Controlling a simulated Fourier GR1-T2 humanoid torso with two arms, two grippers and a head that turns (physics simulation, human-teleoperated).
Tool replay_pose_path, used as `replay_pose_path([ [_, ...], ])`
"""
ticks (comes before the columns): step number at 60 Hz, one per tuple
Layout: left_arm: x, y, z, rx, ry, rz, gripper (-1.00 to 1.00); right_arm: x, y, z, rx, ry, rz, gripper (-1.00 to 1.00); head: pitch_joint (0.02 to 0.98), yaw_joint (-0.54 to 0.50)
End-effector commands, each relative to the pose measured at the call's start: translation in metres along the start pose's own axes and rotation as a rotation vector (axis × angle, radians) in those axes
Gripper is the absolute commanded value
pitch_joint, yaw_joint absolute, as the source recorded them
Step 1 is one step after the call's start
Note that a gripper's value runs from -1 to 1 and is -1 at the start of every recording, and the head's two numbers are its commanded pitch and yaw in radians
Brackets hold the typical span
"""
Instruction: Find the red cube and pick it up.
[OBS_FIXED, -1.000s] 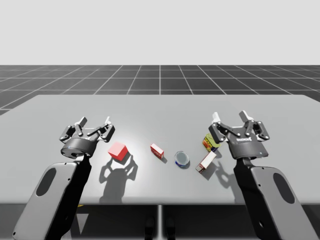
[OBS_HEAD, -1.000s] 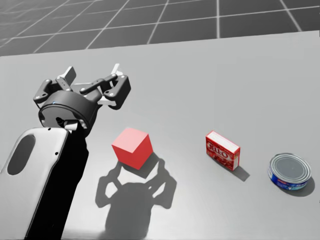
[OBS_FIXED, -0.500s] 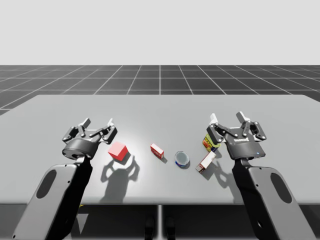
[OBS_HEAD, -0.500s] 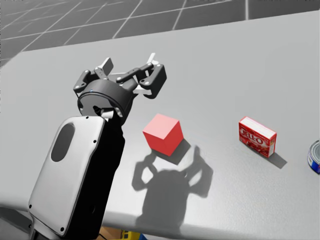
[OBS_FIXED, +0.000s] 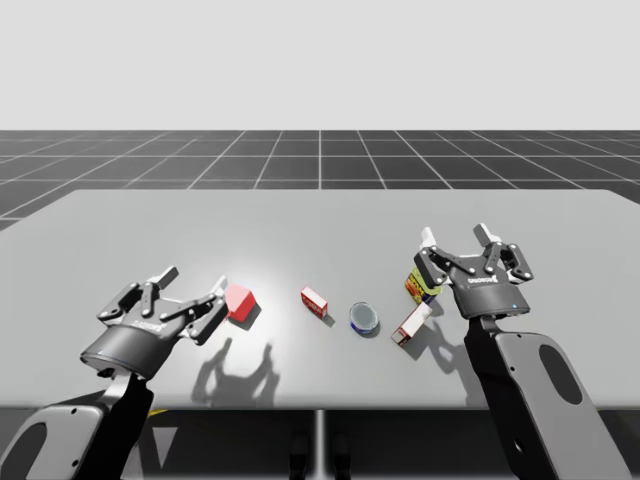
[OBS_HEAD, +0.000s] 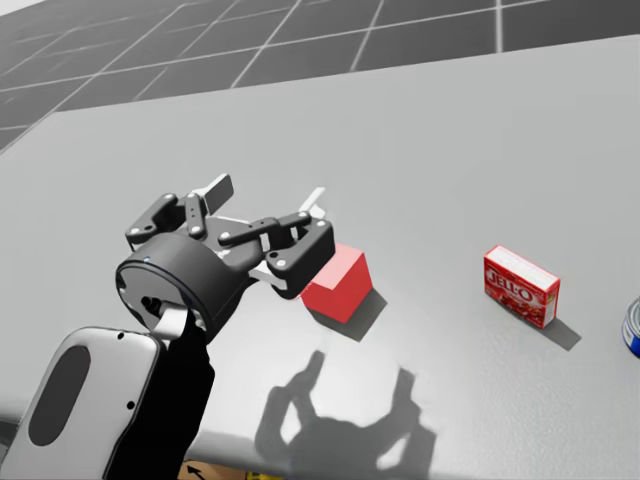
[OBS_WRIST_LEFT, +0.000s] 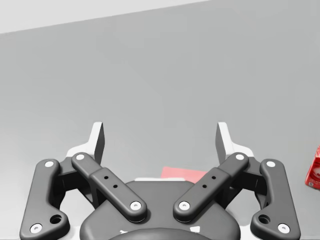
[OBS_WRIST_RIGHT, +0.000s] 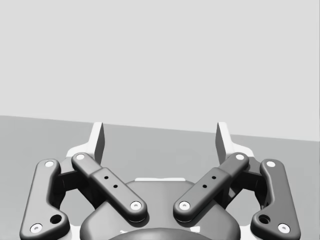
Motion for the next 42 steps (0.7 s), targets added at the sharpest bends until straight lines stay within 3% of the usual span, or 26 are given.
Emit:
replay_pose_path([
  [1,-0.022,-0.001,0.020,-0.059,0.059,-0.038,-1.00,-0.001,-0.001,-0.001,0.000,0.001,0.002,-1.00,0.783,0.36],
  [10,-0.041,-0.003,0.026,-0.099,0.106,-0.065,-1.00,-0.002,-0.001,-0.001,-0.002,0.004,0.007,-1.00,0.787,0.36],
  [19,-0.061,-0.002,0.018,-0.150,0.143,-0.062,-1.00,-0.002,0.000,-0.001,0.001,0.007,0.013,-1.00,0.787,0.35],
  [42,-0.079,-0.003,-0.017,-0.179,0.206,-0.018,-1.00,-0.003,0.000,-0.001,0.003,0.003,0.021,-1.00,0.791,0.35],
])
